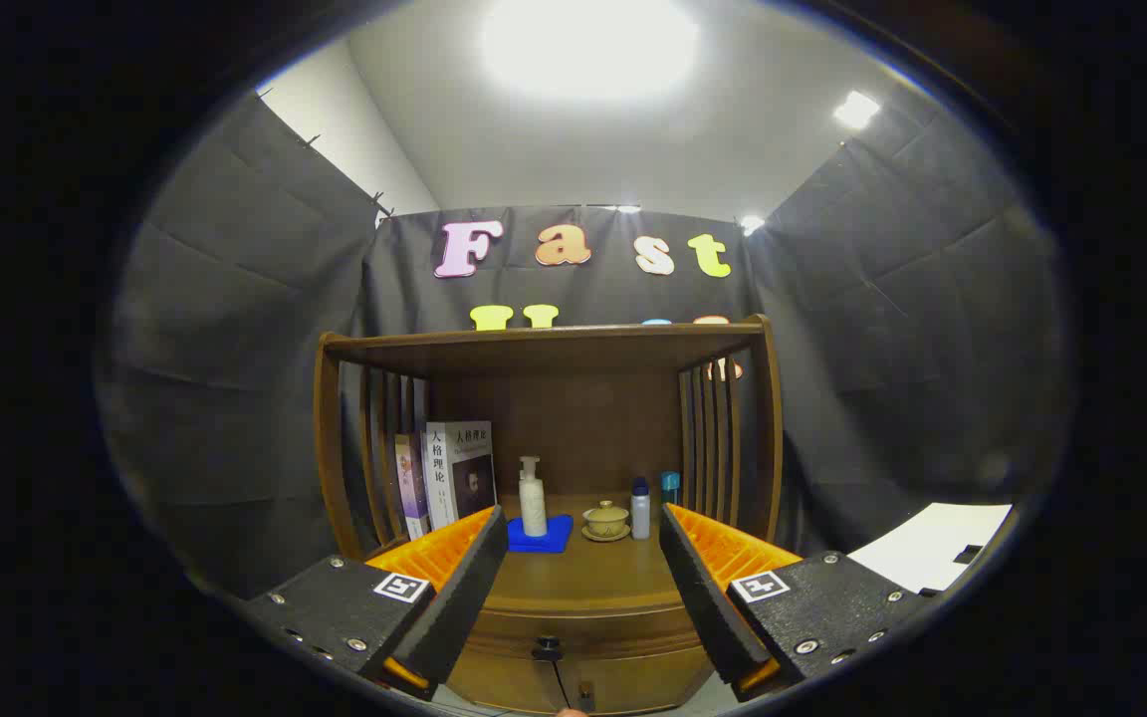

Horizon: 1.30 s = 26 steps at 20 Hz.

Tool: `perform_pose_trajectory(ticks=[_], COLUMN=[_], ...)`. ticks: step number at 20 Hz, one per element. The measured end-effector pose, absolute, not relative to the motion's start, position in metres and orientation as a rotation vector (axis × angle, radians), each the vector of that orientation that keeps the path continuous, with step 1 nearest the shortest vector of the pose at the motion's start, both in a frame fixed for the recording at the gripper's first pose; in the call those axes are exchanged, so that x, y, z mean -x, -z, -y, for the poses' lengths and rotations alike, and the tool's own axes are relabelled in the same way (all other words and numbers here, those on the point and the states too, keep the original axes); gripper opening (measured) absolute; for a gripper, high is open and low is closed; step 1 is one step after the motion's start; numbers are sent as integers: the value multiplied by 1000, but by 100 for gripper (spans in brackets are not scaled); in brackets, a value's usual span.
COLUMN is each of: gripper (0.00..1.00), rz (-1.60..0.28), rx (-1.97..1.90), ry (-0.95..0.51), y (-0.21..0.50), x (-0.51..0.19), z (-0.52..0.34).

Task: Pull open the drawer, take out the items inside it, and place them on the countertop above the cabinet.

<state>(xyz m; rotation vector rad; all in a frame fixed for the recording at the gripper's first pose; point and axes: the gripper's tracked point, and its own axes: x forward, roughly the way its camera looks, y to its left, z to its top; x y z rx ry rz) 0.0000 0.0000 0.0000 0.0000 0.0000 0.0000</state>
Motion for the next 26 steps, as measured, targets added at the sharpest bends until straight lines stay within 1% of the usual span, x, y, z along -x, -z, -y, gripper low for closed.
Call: perform_pose_trajectory(ticks=[19,26], gripper=[94,94], rz=[-32,-68], rx=[74,78], ry=[-26,-44], y=[18,35], x=[-8,-16], z=[-9,-7])
